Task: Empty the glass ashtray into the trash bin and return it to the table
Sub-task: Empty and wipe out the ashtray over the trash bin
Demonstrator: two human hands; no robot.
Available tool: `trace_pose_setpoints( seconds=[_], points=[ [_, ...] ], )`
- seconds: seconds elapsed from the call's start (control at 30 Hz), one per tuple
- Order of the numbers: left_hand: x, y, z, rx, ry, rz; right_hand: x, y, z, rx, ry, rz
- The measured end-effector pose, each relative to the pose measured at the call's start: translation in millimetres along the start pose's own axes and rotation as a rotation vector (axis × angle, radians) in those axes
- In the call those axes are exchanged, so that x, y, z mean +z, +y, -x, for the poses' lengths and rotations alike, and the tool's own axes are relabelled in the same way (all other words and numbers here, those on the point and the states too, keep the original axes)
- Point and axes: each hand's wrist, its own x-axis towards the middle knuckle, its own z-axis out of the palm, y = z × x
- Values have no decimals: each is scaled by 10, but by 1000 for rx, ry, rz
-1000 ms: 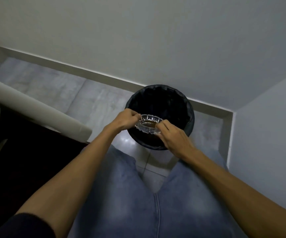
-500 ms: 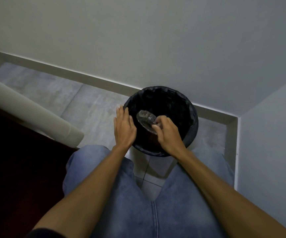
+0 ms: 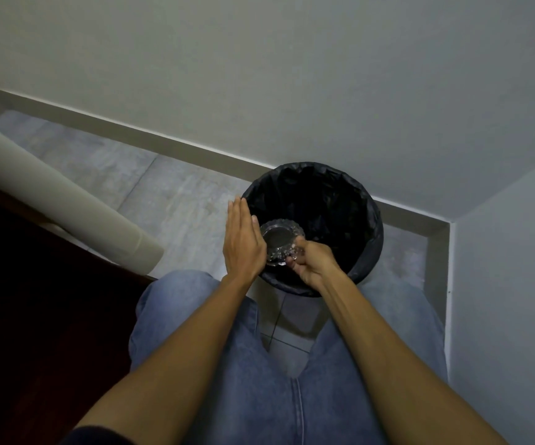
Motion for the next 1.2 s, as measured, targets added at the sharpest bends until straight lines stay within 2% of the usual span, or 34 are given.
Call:
trace_pose_setpoints(
  seconds=[0.1,0.2,0.33,0.43,0.77,1.0,1.07,1.13,1.2],
  points=[
    [11,38,10,12,14,3,6,-16,23,-1,9,-97],
    [22,58,17,7,25,3,35,-9,26,-25,10,-48],
    [51,84,20,5,45,2,48,-24,9,-35,57,-155],
    [55,92,25,-1,57,-15,31,-33,22,-9,-1,-98],
    [92,104,20,-17,31,-47,25,-25,-36,2,50,-126],
    [78,118,37,-18,13,-41,37,-76,-87,-33,34,-41],
    [67,132,41,-17,9,-42,32,-98,-85,-55,-5,53],
    [28,176,31,-33,14,-28,21,-111,-76,-134,-23,178],
    [-20,278,47,-19,29,0,-19,-142,-41,-304,5,379]
  ],
)
